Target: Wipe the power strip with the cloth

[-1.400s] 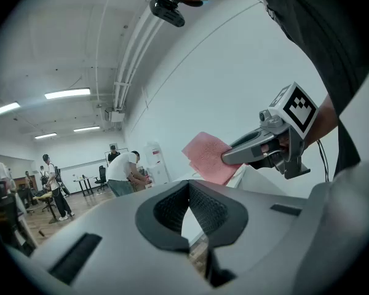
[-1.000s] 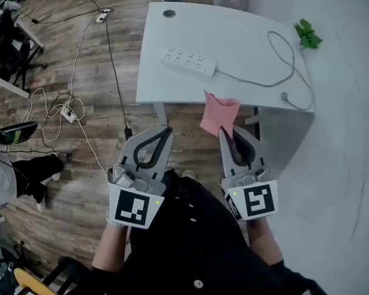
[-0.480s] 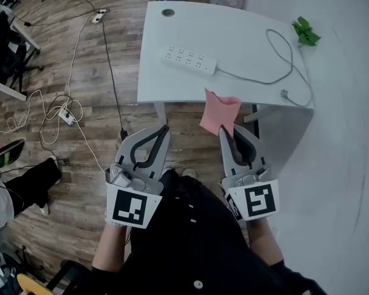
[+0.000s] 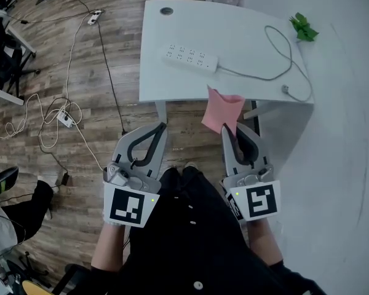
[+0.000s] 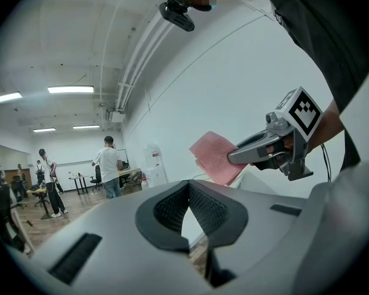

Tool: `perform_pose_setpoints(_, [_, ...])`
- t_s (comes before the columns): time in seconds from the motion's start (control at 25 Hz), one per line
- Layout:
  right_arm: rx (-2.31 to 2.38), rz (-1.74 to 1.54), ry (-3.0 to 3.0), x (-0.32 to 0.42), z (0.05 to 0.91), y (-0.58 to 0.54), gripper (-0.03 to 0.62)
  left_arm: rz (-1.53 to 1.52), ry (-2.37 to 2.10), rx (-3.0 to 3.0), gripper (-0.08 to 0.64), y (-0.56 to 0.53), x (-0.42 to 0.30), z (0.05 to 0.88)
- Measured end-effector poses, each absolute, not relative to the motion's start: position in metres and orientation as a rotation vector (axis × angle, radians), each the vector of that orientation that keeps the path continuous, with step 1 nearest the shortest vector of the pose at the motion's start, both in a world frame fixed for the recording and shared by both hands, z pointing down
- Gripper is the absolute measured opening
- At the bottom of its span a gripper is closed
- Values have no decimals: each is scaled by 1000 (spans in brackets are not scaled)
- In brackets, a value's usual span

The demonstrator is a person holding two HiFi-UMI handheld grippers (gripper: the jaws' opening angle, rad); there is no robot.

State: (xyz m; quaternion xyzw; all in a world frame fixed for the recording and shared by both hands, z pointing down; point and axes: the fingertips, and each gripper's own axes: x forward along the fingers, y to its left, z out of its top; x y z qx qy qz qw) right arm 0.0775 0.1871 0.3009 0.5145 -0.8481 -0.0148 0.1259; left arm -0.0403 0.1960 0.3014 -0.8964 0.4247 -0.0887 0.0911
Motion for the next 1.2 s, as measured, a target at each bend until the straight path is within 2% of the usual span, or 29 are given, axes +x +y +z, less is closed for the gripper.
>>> perform_pose_setpoints(0.44, [1462,-96,-2472,80,303,150,61,-249,1282,-2622,14,166,-40,297])
perform_pose_setpoints(1.2, [1249,-130,-2583,107,305,-1,61,-258,1401,-2541,14,30,7,288])
